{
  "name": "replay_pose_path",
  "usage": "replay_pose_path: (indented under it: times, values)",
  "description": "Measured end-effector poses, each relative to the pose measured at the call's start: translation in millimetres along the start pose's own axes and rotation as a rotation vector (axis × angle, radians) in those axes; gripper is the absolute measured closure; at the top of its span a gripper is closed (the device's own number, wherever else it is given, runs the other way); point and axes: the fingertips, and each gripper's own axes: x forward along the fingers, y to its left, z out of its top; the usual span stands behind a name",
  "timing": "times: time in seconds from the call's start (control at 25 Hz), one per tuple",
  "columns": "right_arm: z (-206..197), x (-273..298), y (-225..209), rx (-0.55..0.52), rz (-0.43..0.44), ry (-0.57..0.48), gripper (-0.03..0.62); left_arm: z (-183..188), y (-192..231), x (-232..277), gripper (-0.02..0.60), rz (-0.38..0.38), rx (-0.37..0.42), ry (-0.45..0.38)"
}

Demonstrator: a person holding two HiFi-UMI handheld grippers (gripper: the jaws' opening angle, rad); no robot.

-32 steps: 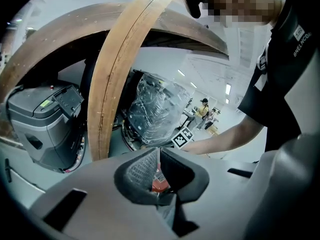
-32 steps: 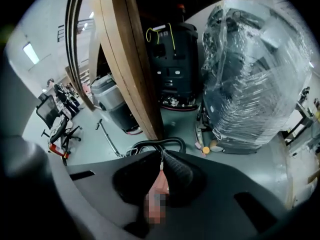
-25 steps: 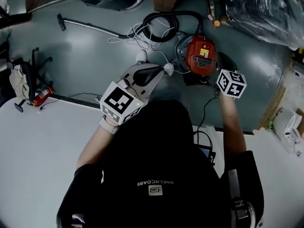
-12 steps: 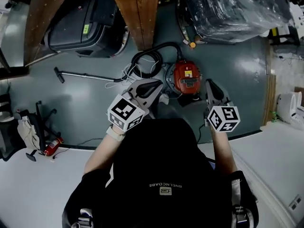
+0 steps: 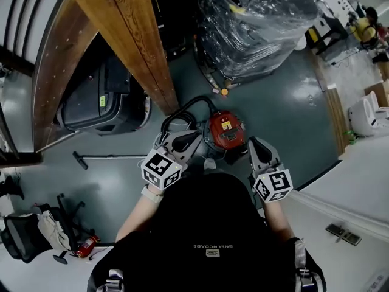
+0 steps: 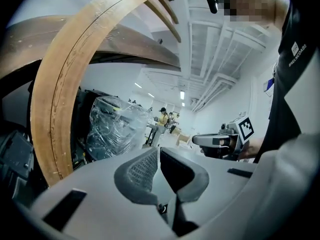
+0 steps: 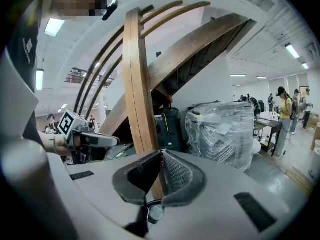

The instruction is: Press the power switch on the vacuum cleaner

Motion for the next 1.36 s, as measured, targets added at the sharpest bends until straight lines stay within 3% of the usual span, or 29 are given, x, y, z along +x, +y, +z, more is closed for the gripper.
replay_pose_path:
  times: [0.52, 1.36]
  values:
    - [11, -36, -2, 0.023, -0.055, -0.059, 0.559, 24, -25, 21, 0.566, -0.084, 0.044, 0.001]
    - [25, -37, -27, 0.070, -0.093, -0.085, 0.559, 38, -24, 33, 0.566, -0.108, 0.054, -0.001]
